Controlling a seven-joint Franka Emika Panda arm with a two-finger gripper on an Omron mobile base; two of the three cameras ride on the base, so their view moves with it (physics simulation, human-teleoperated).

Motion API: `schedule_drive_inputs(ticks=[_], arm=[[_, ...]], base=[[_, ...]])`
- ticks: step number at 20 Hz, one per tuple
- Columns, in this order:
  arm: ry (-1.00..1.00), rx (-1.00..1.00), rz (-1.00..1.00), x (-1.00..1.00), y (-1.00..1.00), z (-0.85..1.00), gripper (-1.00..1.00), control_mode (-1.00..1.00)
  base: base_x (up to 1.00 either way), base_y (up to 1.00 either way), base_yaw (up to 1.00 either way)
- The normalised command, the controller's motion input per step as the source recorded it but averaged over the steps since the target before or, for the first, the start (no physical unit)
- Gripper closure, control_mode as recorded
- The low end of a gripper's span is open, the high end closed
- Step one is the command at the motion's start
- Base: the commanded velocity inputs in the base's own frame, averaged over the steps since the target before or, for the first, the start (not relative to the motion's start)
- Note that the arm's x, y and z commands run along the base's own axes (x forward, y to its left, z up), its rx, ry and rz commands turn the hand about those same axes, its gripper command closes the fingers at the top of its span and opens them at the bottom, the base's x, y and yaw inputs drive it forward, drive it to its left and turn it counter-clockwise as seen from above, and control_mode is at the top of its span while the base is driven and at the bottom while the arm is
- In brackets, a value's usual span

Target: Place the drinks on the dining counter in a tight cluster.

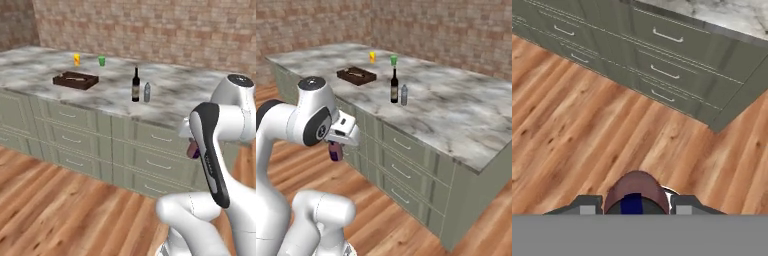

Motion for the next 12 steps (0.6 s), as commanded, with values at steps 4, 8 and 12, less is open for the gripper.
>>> schedule_drive_inputs(ticks=[4,8,12], arm=[[0.0,0.0,0.0,0.0,0.0,0.0,1.0,1.0],[0.0,0.0,0.0,0.0,0.0,0.0,1.0,1.0],[0.0,0.0,0.0,0.0,0.0,0.0,1.0,1.0]], base=[[0.68,0.0,0.0],[0.7,0.0,-0.23],[0.23,0.0,-0.46]])
